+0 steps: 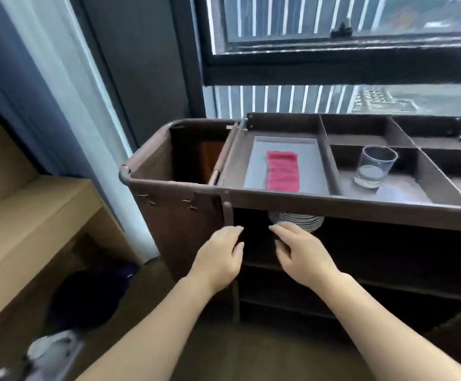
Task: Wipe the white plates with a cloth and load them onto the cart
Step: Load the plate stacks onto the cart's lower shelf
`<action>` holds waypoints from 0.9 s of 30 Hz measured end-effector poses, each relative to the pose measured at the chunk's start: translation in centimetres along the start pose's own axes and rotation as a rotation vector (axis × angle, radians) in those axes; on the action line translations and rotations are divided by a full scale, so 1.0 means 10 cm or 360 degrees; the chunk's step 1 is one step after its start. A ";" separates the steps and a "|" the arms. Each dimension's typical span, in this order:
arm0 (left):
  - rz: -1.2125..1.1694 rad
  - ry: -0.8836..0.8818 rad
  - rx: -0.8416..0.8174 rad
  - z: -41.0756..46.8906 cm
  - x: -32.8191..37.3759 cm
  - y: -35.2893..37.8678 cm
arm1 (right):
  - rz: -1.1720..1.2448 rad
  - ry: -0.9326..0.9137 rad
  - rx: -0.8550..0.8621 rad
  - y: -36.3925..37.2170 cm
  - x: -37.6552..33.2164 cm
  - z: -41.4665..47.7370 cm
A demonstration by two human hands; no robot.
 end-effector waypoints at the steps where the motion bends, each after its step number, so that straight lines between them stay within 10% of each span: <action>1: 0.0014 -0.0063 0.0027 -0.08 0.02 -0.26 | 0.0026 -0.0016 -0.0022 -0.15 -0.21 0.02; 27: 0.0615 -0.1517 0.0883 -4.52 0.34 -2.79 | 0.0295 -0.1267 -0.0744 0.47 -4.01 -1.52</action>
Point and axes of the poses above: each hand's wrist, its own z-axis towards the middle knuckle, its own y-axis out of the palm, x = y × z, the point moved 5 cm from there along z, towards the middle knuckle, and after that the axes turned 10 degrees about y, right-handed, at the moved point
